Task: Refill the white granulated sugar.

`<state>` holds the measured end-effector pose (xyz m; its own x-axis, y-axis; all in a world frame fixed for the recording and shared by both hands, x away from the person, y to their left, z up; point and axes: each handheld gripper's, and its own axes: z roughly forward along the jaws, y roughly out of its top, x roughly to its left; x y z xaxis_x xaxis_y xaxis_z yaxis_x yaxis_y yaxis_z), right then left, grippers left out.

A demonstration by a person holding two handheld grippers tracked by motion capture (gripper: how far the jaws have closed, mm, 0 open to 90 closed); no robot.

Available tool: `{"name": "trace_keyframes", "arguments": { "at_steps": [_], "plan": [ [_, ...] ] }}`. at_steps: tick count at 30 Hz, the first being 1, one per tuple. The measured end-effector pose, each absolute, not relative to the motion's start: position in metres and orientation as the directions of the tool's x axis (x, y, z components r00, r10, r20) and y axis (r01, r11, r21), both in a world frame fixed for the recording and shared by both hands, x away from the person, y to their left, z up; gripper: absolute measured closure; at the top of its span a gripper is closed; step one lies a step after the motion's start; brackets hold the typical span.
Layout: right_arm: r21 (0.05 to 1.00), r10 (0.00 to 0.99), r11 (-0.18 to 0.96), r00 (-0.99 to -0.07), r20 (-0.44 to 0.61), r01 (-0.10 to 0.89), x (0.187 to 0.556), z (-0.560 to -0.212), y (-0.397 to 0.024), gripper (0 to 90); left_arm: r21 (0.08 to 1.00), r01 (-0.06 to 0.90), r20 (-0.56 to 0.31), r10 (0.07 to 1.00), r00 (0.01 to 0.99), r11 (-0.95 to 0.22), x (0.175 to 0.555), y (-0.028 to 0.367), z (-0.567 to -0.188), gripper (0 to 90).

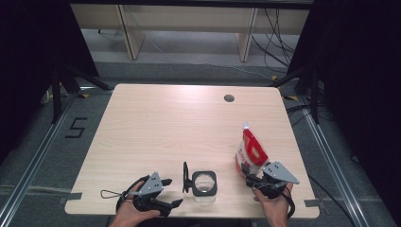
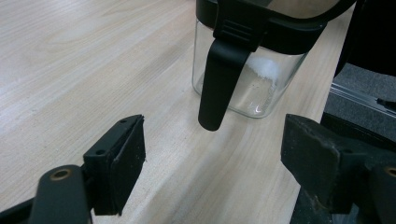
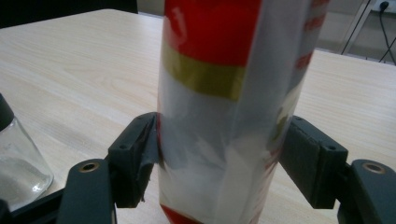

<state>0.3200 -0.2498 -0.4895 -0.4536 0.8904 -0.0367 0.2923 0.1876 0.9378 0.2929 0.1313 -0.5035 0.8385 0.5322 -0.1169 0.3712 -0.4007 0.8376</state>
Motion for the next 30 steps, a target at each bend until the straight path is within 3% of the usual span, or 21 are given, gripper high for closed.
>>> {"name": "trace_keyframes", "arguments": {
  "at_steps": [6,11,21,27,30],
  "plan": [
    [0.934,0.867,0.190,-0.498,-0.016,0.303,0.323,-0.489,-0.255,33.6,0.829,0.353,-0.090,0.520,0.849,-0.434,0.294,0.132,-0.504,21.9],
    [0.925,0.836,0.193,-0.548,0.020,0.328,0.326,-0.487,-0.264,34.0,0.834,0.369,-0.120,0.519,0.847,-0.410,0.292,0.131,-0.503,22.1],
    [0.933,0.703,0.279,-0.710,-0.038,0.226,0.348,-0.487,-0.287,34.2,0.833,0.360,-0.105,0.517,0.849,-0.421,0.293,0.131,-0.504,22.4],
    [0.927,0.711,0.276,-0.703,-0.020,0.253,0.345,-0.486,-0.283,33.7,0.833,0.362,-0.108,0.518,0.849,-0.419,0.293,0.131,-0.504,22.5],
    [0.937,0.747,0.266,-0.662,-0.053,0.225,0.342,-0.486,-0.279,23.5,0.835,0.366,-0.115,0.520,0.846,-0.410,0.293,0.131,-0.504,22.4]
  ]
}}
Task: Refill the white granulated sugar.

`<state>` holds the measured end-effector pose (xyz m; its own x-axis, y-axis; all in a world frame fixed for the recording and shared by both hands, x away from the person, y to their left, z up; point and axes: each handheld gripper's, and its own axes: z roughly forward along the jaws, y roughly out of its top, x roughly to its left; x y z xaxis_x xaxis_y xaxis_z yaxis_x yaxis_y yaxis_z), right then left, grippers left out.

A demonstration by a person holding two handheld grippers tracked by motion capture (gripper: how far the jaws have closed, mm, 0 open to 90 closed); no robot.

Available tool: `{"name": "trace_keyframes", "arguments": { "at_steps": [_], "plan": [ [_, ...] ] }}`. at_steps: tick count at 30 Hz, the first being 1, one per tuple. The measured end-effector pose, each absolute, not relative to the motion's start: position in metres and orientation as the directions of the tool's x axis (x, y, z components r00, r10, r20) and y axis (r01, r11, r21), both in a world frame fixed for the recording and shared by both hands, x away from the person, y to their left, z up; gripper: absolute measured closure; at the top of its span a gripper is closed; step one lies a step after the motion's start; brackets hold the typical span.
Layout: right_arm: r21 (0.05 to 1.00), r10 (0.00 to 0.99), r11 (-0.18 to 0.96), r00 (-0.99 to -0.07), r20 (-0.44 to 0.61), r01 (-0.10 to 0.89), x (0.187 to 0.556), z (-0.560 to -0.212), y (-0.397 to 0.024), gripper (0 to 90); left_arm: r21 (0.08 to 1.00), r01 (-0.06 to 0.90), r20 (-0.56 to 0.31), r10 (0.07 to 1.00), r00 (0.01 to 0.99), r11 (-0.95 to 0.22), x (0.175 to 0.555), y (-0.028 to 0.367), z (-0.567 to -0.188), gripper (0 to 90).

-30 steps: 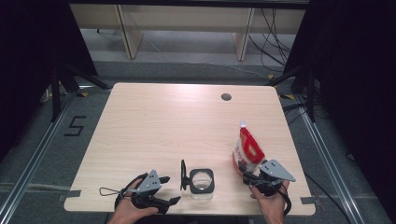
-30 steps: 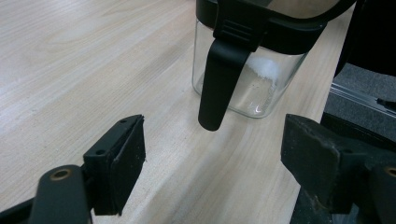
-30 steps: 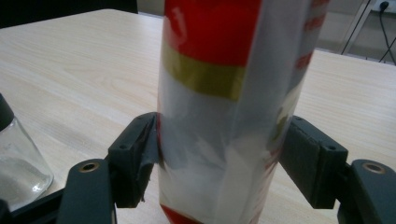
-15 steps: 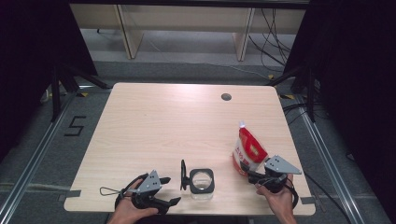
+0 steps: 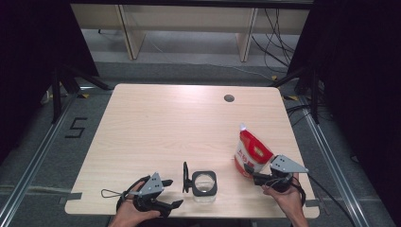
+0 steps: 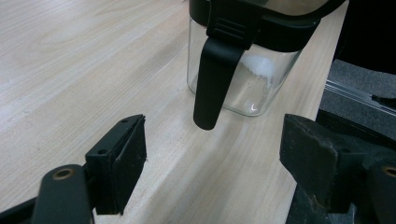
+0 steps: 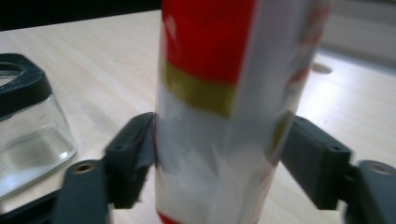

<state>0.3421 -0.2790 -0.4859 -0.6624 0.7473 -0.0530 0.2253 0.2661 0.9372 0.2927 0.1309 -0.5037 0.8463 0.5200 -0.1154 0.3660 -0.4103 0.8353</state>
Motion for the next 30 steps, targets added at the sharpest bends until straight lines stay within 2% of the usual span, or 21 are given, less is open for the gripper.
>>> {"name": "trace_keyframes", "arguments": {
  "at_steps": [3,8,12,13,15,21,22,24,26,30],
  "plan": [
    [0.945,0.793,0.186,-0.609,0.017,0.269,0.338,-0.487,-0.275,20.7,0.833,0.359,-0.104,0.517,0.849,-0.422,0.293,0.131,-0.504,22.5],
    [0.948,0.812,0.194,-0.584,-0.011,0.251,0.339,-0.492,-0.270,17.5,0.833,0.361,-0.111,0.512,0.852,-0.420,0.293,0.130,-0.504,22.5],
    [0.948,0.815,0.172,-0.580,0.017,0.269,0.340,-0.493,-0.270,16.0,0.831,0.359,-0.106,0.511,0.853,-0.426,0.293,0.130,-0.506,22.5],
    [0.956,0.824,0.180,-0.566,-0.018,0.232,0.342,-0.494,-0.271,16.1,0.831,0.359,-0.106,0.511,0.853,-0.426,0.293,0.130,-0.506,22.5],
    [0.952,0.824,0.152,-0.566,0.027,0.267,0.341,-0.495,-0.269,16.2,0.829,0.366,-0.114,0.514,0.850,-0.422,0.293,0.129,-0.505,22.5],
    [0.963,0.810,0.146,-0.586,0.015,0.227,0.346,-0.496,-0.267,16.3,0.831,0.370,-0.119,0.516,0.848,-0.416,0.293,0.128,-0.506,22.5],
    [0.962,0.817,0.132,-0.576,0.031,0.239,0.345,-0.496,-0.266,16.6,0.827,0.352,-0.094,0.509,0.855,-0.439,0.294,0.129,-0.504,22.5],
    [0.973,0.818,0.133,-0.575,0.001,0.191,0.348,-0.497,-0.266,17.2,0.820,0.346,-0.080,0.509,0.857,-0.455,0.295,0.130,-0.504,22.5],
    [0.970,0.816,0.116,-0.578,0.029,0.213,0.348,-0.498,-0.264,17.6,0.829,0.371,-0.116,0.521,0.845,-0.417,0.293,0.128,-0.506,22.5],
    [0.971,0.818,0.100,-0.574,0.043,0.215,0.350,-0.500,-0.260,20.1,0.829,0.356,-0.102,0.509,0.855,-0.431,0.294,0.128,-0.507,22.7]
  ]
}}
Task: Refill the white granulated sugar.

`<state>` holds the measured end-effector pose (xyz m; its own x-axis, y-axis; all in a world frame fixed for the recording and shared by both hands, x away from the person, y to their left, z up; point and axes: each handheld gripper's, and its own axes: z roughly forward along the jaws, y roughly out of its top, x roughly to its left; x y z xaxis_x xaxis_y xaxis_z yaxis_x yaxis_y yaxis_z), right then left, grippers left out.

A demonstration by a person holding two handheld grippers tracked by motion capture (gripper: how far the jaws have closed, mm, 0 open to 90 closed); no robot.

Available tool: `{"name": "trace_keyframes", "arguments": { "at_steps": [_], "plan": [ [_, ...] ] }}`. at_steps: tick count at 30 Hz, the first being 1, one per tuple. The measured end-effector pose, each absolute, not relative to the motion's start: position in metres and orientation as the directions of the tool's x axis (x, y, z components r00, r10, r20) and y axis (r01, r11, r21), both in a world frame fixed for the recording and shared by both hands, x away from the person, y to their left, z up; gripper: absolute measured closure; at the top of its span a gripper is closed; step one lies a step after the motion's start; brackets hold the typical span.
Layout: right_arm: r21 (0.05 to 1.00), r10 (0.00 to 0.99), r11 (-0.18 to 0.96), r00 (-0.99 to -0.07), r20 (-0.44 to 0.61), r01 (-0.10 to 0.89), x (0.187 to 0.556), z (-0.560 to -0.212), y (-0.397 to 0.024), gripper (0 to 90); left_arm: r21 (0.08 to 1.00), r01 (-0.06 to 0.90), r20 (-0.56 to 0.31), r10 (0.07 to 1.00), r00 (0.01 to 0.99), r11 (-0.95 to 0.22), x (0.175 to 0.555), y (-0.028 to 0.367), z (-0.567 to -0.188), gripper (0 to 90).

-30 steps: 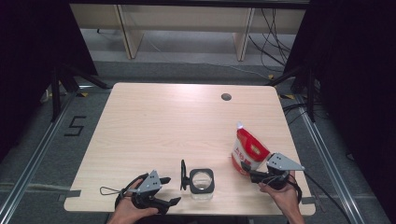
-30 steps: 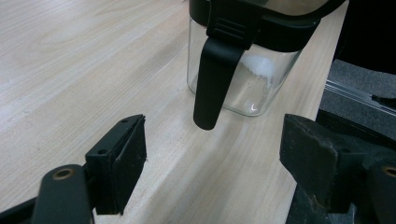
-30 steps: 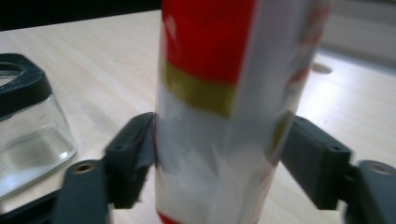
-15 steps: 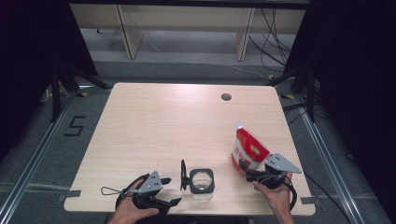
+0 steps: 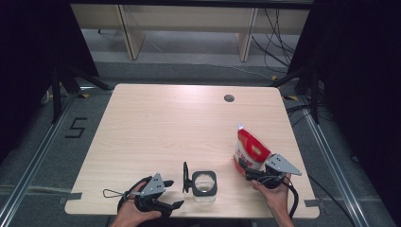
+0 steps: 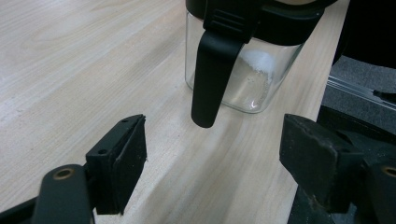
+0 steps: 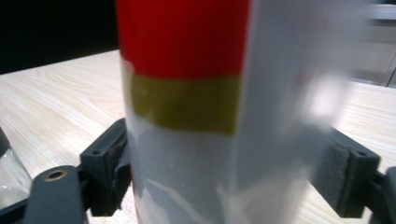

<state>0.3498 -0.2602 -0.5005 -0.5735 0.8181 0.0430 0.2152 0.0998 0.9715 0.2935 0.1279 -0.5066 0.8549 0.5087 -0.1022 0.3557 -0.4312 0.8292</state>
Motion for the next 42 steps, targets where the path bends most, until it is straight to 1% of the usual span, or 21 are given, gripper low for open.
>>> {"name": "trace_keyframes", "arguments": {
  "at_steps": [1,4,5,7,10,12,14,18,19,21,22,23,25,26,28,29,30,34,35,40,42],
  "plan": [
    [0.976,0.813,0.107,-0.582,0.025,0.191,0.3530,-0.5017,-0.2604,20.3,0.828,0.356,-0.101,0.510,0.854,-0.433,0.2935,0.1280,-0.5066,22.7],
    [0.975,0.803,0.088,-0.594,0.051,0.202,0.3552,-0.5022,-0.2625,19.7,0.830,0.357,-0.105,0.508,0.855,-0.429,0.2931,0.1276,-0.5067,22.7],
    [0.972,0.822,0.091,-0.568,0.049,0.216,0.3546,-0.5018,-0.2624,19.8,0.830,0.358,-0.105,0.509,0.854,-0.429,0.2933,0.1275,-0.5067,22.7],
    [0.975,0.818,0.090,-0.574,0.044,0.203,0.3563,-0.5025,-0.2623,20.0,0.827,0.361,-0.107,0.509,0.854,-0.431,0.2933,0.1274,-0.5066,22.7],
    [0.974,0.820,0.085,-0.570,0.051,0.209,0.3566,-0.5030,-0.2610,21.5,0.824,0.356,-0.098,0.507,0.856,-0.440,0.2935,0.1276,-0.5065,22.7],
    [0.979,0.809,0.095,-0.588,0.030,0.181,0.3600,-0.5039,-0.2612,23.1,0.825,0.356,-0.099,0.508,0.855,-0.439,0.2935,0.1276,-0.5065,22.7],
    [0.975,0.821,0.092,-0.570,0.040,0.201,0.3590,-0.5039,-0.2609,23.9,0.827,0.361,-0.107,0.509,0.854,-0.432,0.2930,0.1273,-0.5067,22.7],
    [0.979,0.826,0.075,-0.562,0.045,0.189,0.3607,-0.5064,-0.2583,26.5,0.824,0.355,-0.098,0.507,0.856,-0.441,0.2934,0.1277,-0.5065,22.7],
    [0.977,0.815,0.085,-0.578,0.045,0.195,0.3610,-0.5063,-0.2588,27.1,0.824,0.355,-0.098,0.507,0.857,-0.441,0.2935,0.1277,-0.5065,22.8],
    [0.982,0.824,0.084,-0.566,0.026,0.168,0.3625,-0.5077,-0.2575,27.5,0.824,0.356,-0.098,0.508,0.856,-0.440,0.2935,0.1277,-0.5065,22.8],
    [0.975,0.806,0.097,-0.591,0.042,0.201,0.3621,-0.5068,-0.2585,27.8,0.828,0.351,-0.097,0.504,0.858,-0.438,0.2935,0.1276,-0.5064,22.8],
    [0.975,0.806,0.101,-0.591,0.037,0.199,0.3625,-0.5066,-0.2583,27.9,0.830,0.346,-0.094,0.503,0.859,-0.438,0.2936,0.1276,-0.5065,22.8],
    [0.972,0.819,0.097,-0.572,0.044,0.213,0.3612,-0.5067,-0.2577,28.8,0.830,0.348,-0.095,0.504,0.858,-0.437,0.2935,0.1275,-0.5065,22.8],
    [0.977,0.821,0.097,-0.570,0.030,0.191,0.3624,-0.5078,-0.2572,29.0,0.829,0.349,-0.095,0.505,0.858,-0.437,0.2935,0.1274,-0.5065,22.8],
    [0.975,0.822,0.093,-0.569,0.039,0.201,0.3616,-0.5084,-0.2559,29.8,0.827,0.344,-0.088,0.503,0.860,-0.445,0.2937,0.1279,-0.5063,22.8],
    [0.968,0.820,0.101,-0.570,0.051,0.231,0.3601,-0.5080,-0.2558,30.3,0.827,0.345,-0.089,0.503,0.860,-0.444,0.2937,0.1278,-0.5063,22.8],
    [0.970,0.827,0.108,-0.561,0.035,0.219,0.3607,-0.5092,-0.2554,31.3,0.829,0.346,-0.092,0.503,0.859,-0.440,0.2937,0.1276,-0.5064,22.8],
    [0.974,0.829,0.121,-0.559,0.008,0.193,0.3625,-0.5093,-0.2565,31.8,0.824,0.340,-0.081,0.502,0.861,-0.452,0.2941,0.1283,-0.5061,22.8],
    [0.972,0.828,0.103,-0.560,0.035,0.213,0.3610,-0.5091,-0.2553,31.8,0.827,0.344,-0.089,0.502,0.860,-0.444,0.2938,0.1277,-0.5063,22.8],
    [0.967,0.830,0.115,-0.557,0.032,0.226,0.3598,-0.5086,-0.2552,31.1,0.815,0.351,-0.085,0.505,0.859,-0.460,0.2940,0.1283,-0.5059,22.8],
    [0.974,0.835,0.119,-0.550,0.007,0.193,0.3624,-0.5095,-0.2556,29.7,0.815,0.352,-0.086,0.505,0.859,-0.460,0.2939,0.1283,-0.5059,22.8]
  ]
}}
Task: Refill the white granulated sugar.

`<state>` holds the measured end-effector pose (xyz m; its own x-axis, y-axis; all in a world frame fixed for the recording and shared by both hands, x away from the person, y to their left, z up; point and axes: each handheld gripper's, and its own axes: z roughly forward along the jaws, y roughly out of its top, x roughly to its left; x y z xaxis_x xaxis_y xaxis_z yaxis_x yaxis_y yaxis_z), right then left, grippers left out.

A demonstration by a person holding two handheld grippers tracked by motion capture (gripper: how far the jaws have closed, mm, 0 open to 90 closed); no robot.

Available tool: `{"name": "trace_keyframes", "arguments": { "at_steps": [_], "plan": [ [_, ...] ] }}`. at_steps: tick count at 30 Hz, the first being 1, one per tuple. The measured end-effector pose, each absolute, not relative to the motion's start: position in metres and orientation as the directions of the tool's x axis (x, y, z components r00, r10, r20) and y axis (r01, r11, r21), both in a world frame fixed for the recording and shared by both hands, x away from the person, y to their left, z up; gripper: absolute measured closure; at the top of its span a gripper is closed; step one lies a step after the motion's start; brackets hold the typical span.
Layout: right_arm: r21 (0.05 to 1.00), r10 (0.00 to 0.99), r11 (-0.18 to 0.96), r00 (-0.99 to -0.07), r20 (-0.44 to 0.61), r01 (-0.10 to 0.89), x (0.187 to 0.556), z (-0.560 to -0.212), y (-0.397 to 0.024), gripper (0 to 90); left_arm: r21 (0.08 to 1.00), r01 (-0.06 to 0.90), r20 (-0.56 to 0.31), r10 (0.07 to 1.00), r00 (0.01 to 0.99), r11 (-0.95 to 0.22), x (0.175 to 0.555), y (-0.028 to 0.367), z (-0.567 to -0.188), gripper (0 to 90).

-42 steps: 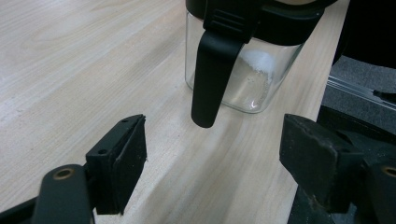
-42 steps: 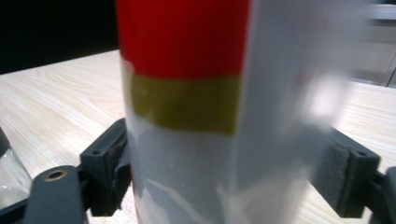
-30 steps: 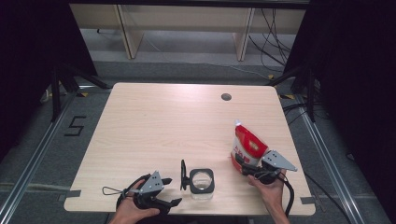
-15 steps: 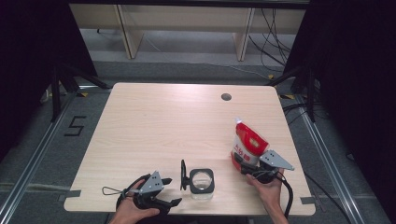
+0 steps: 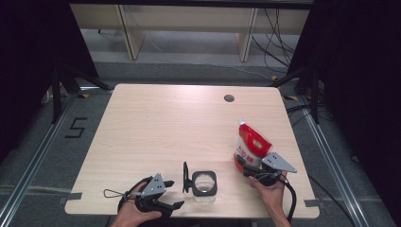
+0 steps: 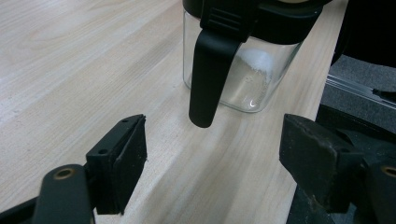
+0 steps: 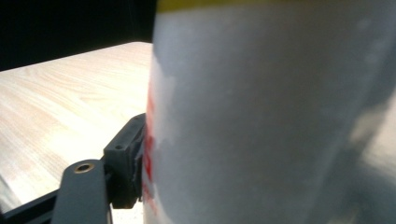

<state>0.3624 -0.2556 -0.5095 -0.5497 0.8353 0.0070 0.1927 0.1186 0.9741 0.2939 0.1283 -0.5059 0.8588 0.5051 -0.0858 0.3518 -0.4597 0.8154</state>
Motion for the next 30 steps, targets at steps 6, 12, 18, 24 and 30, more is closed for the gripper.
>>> {"name": "trace_keyframes", "arguments": {
  "at_steps": [6,12,18,24,30],
  "plan": [
    [0.972,0.826,0.138,-0.563,-0.007,0.190,0.364,-0.508,-0.257,32.9,0.817,0.351,-0.085,0.507,0.858,-0.457,0.294,0.128,-0.506,22.8],
    [0.971,0.836,0.126,-0.548,0.006,0.203,0.362,-0.507,-0.254,35.2,0.817,0.351,-0.085,0.506,0.858,-0.457,0.294,0.128,-0.506,22.8],
    [0.971,0.835,0.155,-0.550,-0.029,0.184,0.359,-0.504,-0.252,36.7,0.831,0.362,-0.114,0.507,0.854,-0.423,0.293,0.128,-0.506,22.8],
    [0.967,0.832,0.181,-0.553,-0.054,0.178,0.356,-0.501,-0.251,37.5,0.827,0.356,-0.106,0.501,0.859,-0.435,0.293,0.128,-0.506,22.9],
    [0.957,0.825,0.248,-0.551,-0.128,0.149,0.350,-0.494,-0.250,38.1,0.831,0.351,-0.106,0.497,0.861,-0.431,0.294,0.128,-0.506,22.9]
  ]
}}
